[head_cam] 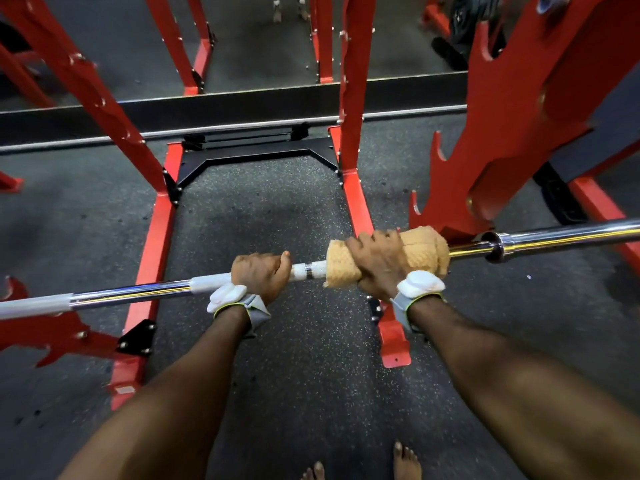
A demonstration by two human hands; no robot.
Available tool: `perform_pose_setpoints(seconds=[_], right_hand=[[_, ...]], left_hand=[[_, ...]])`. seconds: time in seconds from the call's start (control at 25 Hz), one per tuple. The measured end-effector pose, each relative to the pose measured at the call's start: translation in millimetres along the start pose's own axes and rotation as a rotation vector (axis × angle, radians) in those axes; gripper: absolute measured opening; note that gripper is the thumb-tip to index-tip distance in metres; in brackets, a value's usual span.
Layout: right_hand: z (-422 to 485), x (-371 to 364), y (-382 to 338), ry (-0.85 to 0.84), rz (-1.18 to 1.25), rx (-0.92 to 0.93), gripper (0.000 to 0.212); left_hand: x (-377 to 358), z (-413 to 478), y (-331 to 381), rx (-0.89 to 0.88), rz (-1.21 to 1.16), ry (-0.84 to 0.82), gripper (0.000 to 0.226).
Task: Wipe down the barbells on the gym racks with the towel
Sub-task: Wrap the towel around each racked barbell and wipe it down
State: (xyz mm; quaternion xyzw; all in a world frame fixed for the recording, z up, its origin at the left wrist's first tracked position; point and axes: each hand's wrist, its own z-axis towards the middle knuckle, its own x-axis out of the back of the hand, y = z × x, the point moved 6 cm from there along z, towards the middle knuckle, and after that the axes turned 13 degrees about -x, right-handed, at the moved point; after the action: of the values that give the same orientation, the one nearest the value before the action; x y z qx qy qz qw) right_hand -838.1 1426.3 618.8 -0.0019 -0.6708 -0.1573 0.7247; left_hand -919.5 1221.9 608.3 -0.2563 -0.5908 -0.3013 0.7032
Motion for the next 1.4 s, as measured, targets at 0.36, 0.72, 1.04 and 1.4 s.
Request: perform_pose_setpoints(seconds=[0.36, 0.72, 1.04, 1.4], right_hand=[[-3.4, 12.5, -32.5, 0.068, 0.208, 0.208, 0.078], [-5.8, 2.4, -29.7, 0.085, 0.134, 0.024, 0.067], [-5.5, -15.6, 51.7, 0.070, 0.301, 0.123, 0.075], [-0.8, 11.9, -36.5, -0.003, 0.126, 0.084, 0.073]], left_hand=[[-5.5, 0.3, -2.0, 0.001, 0.031, 0.003, 0.060], [1.6, 3.0, 1.7, 0.049, 0.034, -0.008, 0.058], [0.5, -0.4, -2.0, 0.023, -0.009, 0.014, 0.062], [-6.1, 2.2, -9.4, 0.061, -0.136, -0.036, 0.054]])
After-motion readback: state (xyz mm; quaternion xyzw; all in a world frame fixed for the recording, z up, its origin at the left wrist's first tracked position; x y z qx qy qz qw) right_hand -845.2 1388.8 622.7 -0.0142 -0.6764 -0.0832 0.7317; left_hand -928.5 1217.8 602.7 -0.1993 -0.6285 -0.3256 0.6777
